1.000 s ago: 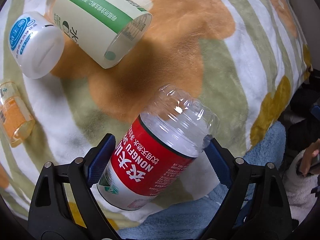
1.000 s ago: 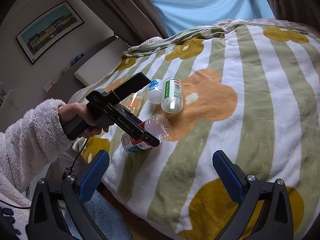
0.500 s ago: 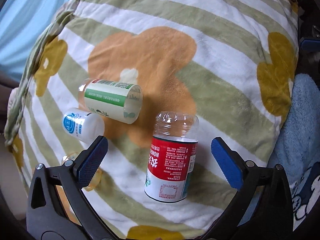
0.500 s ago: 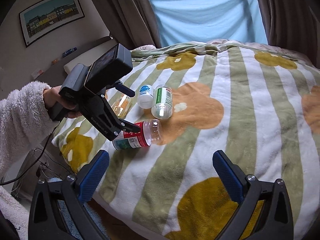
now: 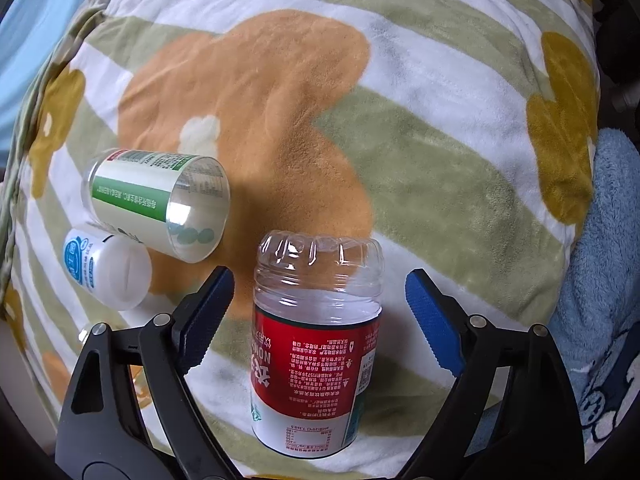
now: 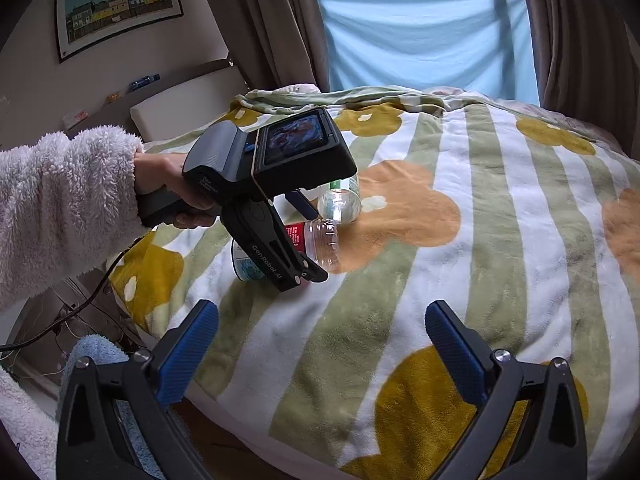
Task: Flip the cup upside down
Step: 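Rotate the water bottle with the left gripper until its cap points down, then set the inverted water bottle on the bed with the left gripper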
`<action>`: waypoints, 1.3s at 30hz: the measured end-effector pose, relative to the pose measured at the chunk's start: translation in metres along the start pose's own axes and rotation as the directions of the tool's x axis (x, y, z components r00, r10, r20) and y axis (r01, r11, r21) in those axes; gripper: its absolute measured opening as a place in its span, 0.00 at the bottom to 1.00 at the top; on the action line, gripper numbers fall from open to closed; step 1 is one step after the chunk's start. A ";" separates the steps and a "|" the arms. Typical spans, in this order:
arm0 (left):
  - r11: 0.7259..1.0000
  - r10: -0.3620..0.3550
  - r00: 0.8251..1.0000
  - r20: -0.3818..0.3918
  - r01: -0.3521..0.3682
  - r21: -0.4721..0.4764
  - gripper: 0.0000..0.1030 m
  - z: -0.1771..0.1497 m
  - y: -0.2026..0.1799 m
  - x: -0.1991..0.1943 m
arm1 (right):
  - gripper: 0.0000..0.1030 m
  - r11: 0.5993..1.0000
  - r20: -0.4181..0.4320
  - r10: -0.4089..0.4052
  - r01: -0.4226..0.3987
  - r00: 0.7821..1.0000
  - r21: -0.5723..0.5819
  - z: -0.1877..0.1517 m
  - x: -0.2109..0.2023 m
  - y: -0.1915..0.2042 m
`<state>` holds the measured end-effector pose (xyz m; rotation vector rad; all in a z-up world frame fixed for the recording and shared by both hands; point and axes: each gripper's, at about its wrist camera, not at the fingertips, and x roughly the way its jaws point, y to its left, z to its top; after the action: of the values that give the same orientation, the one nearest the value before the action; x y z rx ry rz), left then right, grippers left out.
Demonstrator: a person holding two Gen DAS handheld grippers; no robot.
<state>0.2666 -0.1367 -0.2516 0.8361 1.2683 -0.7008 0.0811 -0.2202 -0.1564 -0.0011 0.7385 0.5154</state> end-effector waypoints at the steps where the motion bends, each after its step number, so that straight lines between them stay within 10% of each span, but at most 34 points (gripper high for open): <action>1: 1.000 -0.004 1.000 0.000 0.004 -0.004 0.82 0.001 0.001 0.001 | 1.00 1.000 -0.001 0.001 -0.001 1.000 -0.003 -0.001 0.001 0.001; 3: 1.000 -0.020 1.000 -0.015 0.020 -0.024 0.62 0.001 0.004 0.005 | 1.00 1.000 -0.003 0.004 -0.004 1.000 -0.002 -0.003 0.002 0.002; 13: 0.990 0.006 0.993 0.120 0.010 -0.137 0.60 -0.013 0.018 -0.031 | 1.00 1.000 0.020 0.004 -0.004 1.000 0.017 -0.002 -0.007 0.000; 19: 0.901 0.093 0.891 0.444 0.115 -0.419 0.60 -0.054 0.026 -0.081 | 1.00 0.995 0.047 0.037 -0.041 0.998 0.086 -0.002 -0.014 -0.006; 25: 0.763 0.308 0.785 0.537 0.133 -0.633 0.60 -0.093 0.015 -0.085 | 1.00 0.994 0.051 0.032 -0.037 0.998 0.104 -0.003 -0.017 -0.003; 33: 0.702 0.386 0.722 0.574 0.174 -0.691 0.60 -0.101 0.001 -0.074 | 1.00 0.997 0.055 0.008 -0.012 0.998 0.080 -0.001 -0.020 0.003; 39: 0.692 0.383 0.725 0.573 0.186 -0.698 0.61 -0.096 -0.006 -0.055 | 1.00 0.996 0.037 -0.019 0.016 0.999 0.082 -0.002 -0.020 0.001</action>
<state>0.2019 -0.0588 -0.2070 -0.0576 0.6719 -0.2877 0.0672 -0.2282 -0.1449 0.0783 0.7220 0.4673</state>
